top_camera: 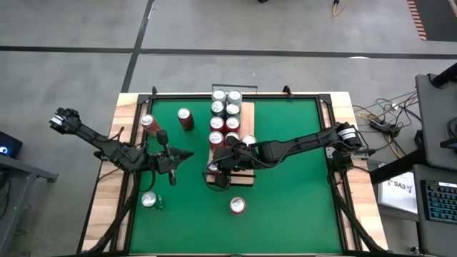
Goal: Place canned beverage on shelf
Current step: Put the orange soda can on the shelf and aligned with the other orange soda can
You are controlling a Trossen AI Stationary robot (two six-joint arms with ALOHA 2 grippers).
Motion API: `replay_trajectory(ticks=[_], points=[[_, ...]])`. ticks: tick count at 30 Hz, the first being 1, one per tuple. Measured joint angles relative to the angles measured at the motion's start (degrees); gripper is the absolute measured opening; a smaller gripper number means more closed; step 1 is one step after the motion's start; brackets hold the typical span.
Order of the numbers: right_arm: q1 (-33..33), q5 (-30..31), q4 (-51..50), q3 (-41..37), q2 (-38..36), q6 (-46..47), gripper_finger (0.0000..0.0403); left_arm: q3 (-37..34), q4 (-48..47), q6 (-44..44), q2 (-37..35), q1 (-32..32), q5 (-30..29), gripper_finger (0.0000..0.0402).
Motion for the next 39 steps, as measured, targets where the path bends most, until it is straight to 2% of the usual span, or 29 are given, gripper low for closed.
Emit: replay_trajectory(ticks=[9,15,39], points=[[-0.1,2.5,0.6,-0.1,0.0,-0.4,0.0009,0.0,0.0,0.0,0.0,0.0,0.0,0.0],[-0.1,2.5,3.7,-0.1,0.8,-2.2,0.0009,0.0,0.0,0.0,0.0,0.0,0.0,0.0],[-1.7,3.0,4.3,-0.6,2.8,-4.3,0.0009,0.0,0.0,0.0,0.0,0.0,-0.2,0.0]])
